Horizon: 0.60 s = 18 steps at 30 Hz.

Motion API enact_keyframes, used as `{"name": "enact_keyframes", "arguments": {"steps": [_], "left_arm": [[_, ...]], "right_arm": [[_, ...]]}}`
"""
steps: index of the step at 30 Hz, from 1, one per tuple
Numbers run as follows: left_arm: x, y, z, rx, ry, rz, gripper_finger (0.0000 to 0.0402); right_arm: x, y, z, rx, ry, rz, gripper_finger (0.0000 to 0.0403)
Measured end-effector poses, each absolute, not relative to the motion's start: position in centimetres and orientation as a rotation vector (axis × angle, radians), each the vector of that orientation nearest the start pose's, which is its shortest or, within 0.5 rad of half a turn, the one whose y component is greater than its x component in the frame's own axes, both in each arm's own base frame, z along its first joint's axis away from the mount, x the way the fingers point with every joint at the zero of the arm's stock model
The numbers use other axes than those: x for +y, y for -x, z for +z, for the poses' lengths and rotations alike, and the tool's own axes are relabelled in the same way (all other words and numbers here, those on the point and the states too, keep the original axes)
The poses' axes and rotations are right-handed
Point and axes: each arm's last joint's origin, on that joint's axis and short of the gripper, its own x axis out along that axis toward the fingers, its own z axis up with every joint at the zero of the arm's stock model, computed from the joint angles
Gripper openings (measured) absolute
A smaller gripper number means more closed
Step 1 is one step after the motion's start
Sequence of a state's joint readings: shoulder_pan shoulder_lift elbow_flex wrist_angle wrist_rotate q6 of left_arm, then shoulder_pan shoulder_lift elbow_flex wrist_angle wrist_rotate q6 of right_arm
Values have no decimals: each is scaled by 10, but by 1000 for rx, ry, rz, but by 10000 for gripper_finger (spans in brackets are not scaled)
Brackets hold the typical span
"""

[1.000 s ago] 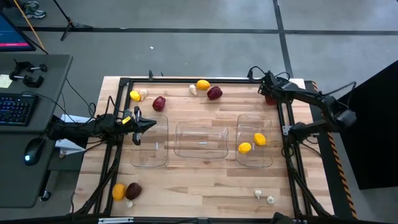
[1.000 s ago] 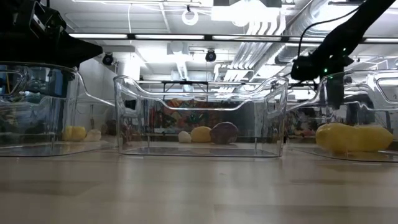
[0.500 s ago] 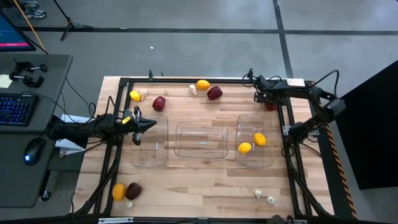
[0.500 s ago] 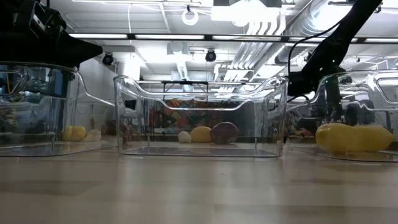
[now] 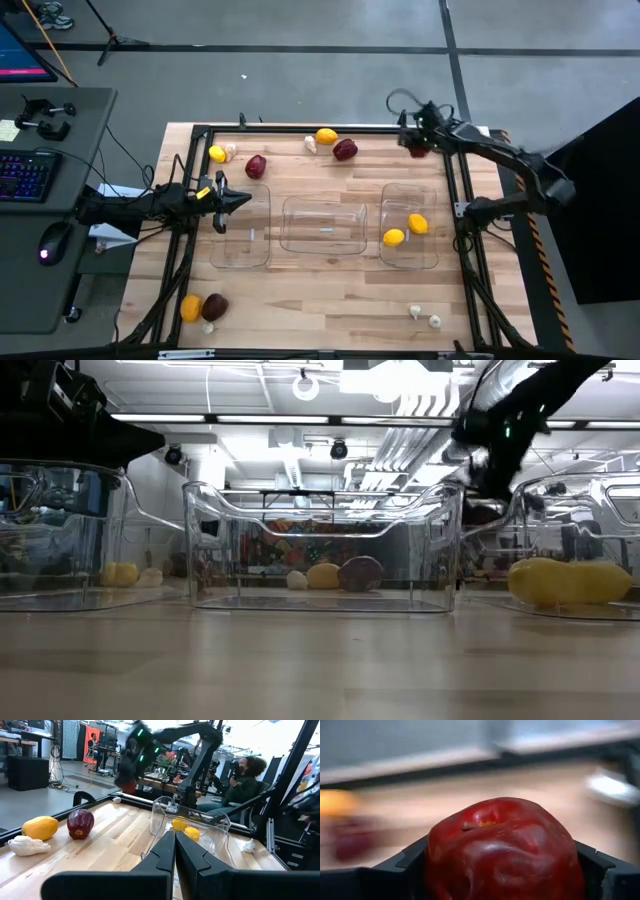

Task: Sort produce into baskets
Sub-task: Put the top right red apple into the center transparent bin

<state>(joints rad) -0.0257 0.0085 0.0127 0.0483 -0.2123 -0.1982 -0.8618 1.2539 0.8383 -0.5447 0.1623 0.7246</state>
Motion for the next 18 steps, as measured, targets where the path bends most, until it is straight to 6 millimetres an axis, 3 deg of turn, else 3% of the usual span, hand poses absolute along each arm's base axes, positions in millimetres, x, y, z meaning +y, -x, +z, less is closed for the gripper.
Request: {"name": "enact_keyframes", "arguments": {"steps": [5, 10, 14, 18], "left_arm": [[4, -97, 172, -70, 204, 181, 0], [4, -97, 172, -70, 204, 180, 0], [4, -97, 172, -70, 204, 181, 0], [4, -97, 172, -70, 204, 180, 0]], "right_arm": [[-156, -183, 262, 415, -981, -815, 320], [-98, -232, 269, 447, -1011, -389, 320], [-50, -264, 265, 450, -980, -249, 323], [-23, -281, 264, 361, -1009, -247, 334]]}}
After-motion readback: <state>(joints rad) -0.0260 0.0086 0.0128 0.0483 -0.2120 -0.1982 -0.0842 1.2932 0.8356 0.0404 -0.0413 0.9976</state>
